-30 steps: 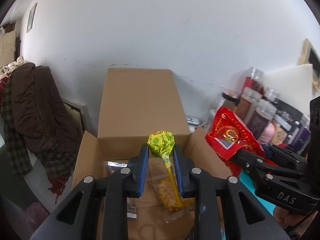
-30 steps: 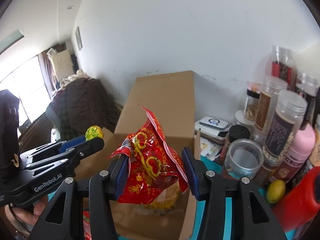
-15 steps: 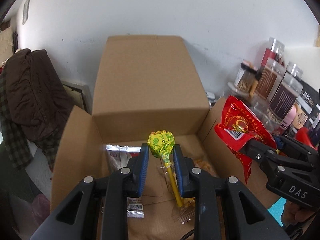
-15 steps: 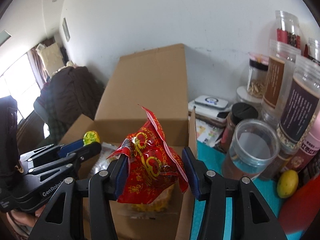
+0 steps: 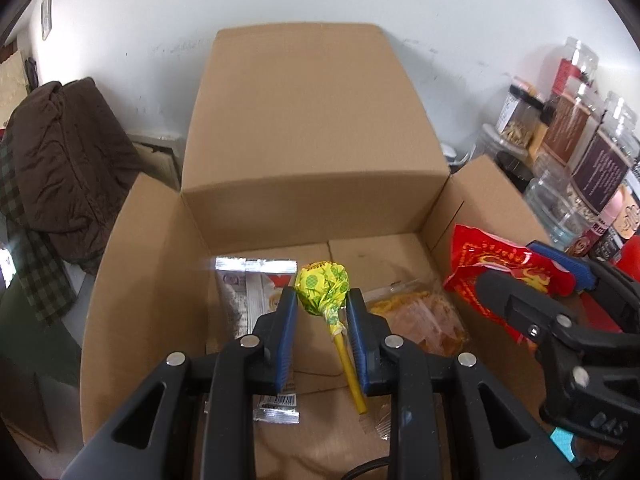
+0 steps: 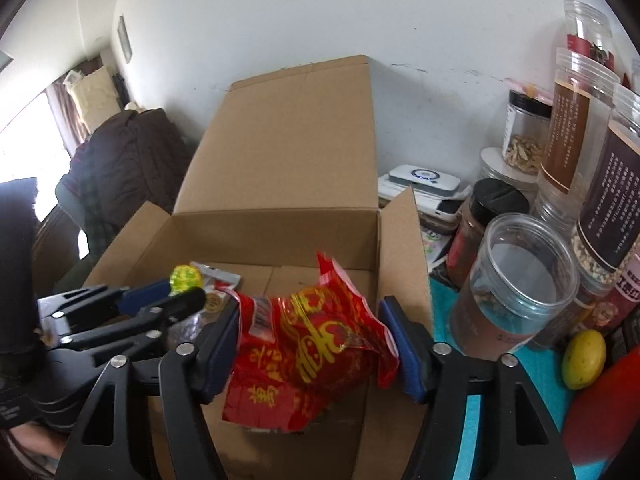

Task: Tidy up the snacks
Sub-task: 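Release the lollipop into the box with the left tool while the right tool releases the red bag, then withdraw both tools from the box back toward the snack pile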

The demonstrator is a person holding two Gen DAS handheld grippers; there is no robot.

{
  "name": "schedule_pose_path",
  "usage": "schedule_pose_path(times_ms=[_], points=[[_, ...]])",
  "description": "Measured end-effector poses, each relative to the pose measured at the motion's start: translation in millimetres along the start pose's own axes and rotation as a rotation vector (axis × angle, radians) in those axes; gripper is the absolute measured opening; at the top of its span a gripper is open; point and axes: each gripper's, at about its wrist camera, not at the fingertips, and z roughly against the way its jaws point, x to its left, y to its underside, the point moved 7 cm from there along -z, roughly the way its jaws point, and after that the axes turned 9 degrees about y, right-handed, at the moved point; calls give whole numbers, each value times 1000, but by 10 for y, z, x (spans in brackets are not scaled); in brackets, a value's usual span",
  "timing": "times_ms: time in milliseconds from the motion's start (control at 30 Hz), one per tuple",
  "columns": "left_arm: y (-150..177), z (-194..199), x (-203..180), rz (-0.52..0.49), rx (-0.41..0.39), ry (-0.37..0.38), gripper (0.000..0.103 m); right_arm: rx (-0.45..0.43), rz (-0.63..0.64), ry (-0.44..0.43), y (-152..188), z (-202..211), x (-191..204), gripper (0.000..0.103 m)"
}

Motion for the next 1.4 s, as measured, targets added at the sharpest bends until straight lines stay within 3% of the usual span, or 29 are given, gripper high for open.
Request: schedule_pose_path(times_ms=[200, 333, 600, 1033, 1400], points=[[3, 0, 33, 10, 11, -37, 27, 12, 4, 8, 4, -2, 9, 71], [-10, 36, 24, 11, 1, -44, 44, 13, 14, 14, 3, 8, 44, 72], [-45, 208, 23, 31, -32, -29, 44, 5, 39, 25, 7, 52, 79, 72], [-40, 740, 75, 29, -86, -85, 44, 29, 67, 44, 67, 105, 142, 77], [-26, 1321, -74, 22, -158, -73, 44, -50, 108, 51, -48, 714, 254, 79]])
